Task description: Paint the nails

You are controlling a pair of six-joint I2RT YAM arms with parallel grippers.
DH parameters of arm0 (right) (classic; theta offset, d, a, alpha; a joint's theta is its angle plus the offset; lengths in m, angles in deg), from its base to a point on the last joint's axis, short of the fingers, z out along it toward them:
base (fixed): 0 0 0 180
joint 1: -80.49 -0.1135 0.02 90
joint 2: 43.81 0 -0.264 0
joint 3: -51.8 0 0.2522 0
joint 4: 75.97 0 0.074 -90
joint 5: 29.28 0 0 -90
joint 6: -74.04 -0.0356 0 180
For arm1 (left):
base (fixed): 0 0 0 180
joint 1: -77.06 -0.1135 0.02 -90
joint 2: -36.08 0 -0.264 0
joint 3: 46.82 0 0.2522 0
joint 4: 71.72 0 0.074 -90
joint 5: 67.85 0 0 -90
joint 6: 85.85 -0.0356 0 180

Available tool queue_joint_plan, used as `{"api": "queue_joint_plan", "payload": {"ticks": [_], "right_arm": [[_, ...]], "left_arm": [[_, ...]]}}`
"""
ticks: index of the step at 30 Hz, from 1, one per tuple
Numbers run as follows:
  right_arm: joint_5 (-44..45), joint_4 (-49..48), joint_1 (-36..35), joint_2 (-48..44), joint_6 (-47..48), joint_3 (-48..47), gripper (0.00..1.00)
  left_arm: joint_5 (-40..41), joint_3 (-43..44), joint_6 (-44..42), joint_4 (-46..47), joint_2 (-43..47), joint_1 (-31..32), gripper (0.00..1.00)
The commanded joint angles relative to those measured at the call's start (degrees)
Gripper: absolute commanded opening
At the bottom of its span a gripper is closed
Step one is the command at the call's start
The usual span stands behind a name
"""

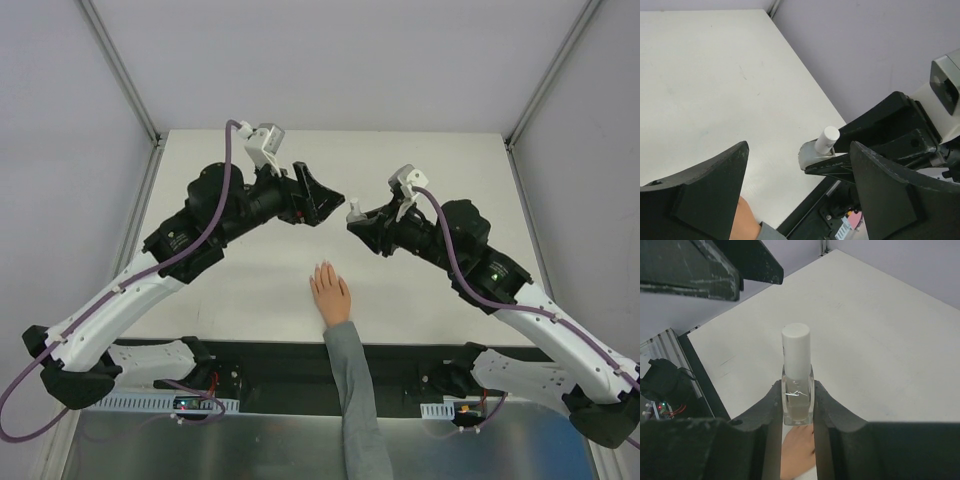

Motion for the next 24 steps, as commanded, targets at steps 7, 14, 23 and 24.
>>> {"api": "queue_joint_plan", "payload": {"ticks": [7, 14, 23, 24], "right_arm": [[0.3, -3.5, -0.2, 0.4, 1.0, -1.2, 0.00], [-0.4, -3.6, -0.2, -0.4, 0.9, -1.3, 0.01], [-0.7, -4.1, -0.2, -1.2, 0.1, -1.3, 0.00], [-0.5, -4.0, -0.2, -1.2, 0.0, -1.3, 0.00]], "left_arm": [[14.8, 0.0, -5.5, 6.5, -2.9, 7.7, 0.78], [13.9, -0.2, -6.0, 7.7, -4.4, 8.9, 0.65], [9.9, 1.4, -6.8, 8.3, -7.5, 9.9, 0.47], [9.7, 1.3, -6.7, 8.4, -7.3, 10.0, 0.47]]}}
